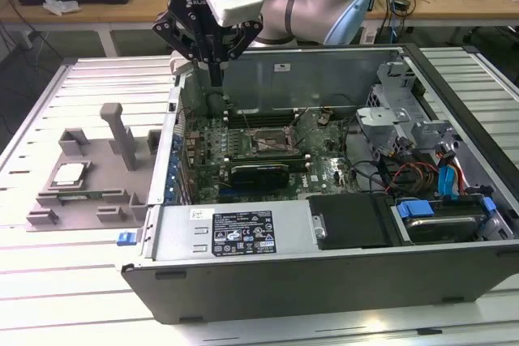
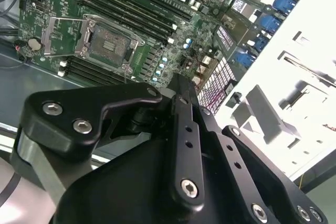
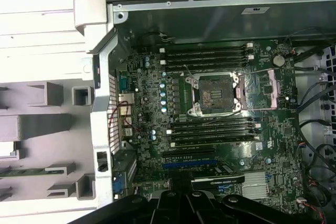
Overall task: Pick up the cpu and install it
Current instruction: 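Reach for the cpu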
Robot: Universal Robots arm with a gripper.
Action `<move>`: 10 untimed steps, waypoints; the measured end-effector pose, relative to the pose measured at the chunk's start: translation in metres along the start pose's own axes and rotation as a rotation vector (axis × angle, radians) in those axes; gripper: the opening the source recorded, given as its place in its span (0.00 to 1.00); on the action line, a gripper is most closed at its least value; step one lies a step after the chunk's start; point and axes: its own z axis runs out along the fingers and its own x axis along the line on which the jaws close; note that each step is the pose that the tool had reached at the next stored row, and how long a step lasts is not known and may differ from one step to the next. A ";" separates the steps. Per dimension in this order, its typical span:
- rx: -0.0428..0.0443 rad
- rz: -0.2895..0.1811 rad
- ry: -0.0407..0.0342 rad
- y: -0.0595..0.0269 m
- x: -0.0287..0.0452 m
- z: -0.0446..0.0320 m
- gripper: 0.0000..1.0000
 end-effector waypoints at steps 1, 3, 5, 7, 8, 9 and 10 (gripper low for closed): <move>0.0001 0.000 0.0000 -0.0001 0.0018 -0.0001 0.11; 0.0001 0.000 0.0000 -0.0005 0.0076 -0.0002 0.11; 0.0000 0.000 0.0000 -0.0008 0.0110 -0.0003 0.11; 0.0001 0.000 0.0000 -0.0010 0.0142 -0.0004 0.11; 0.0001 0.000 -0.0001 -0.0012 0.0169 -0.0005 0.11; 0.0000 0.000 -0.0001 -0.0013 0.0195 -0.0005 0.11; 0.0000 0.000 -0.0002 -0.0015 0.0215 -0.0006 0.11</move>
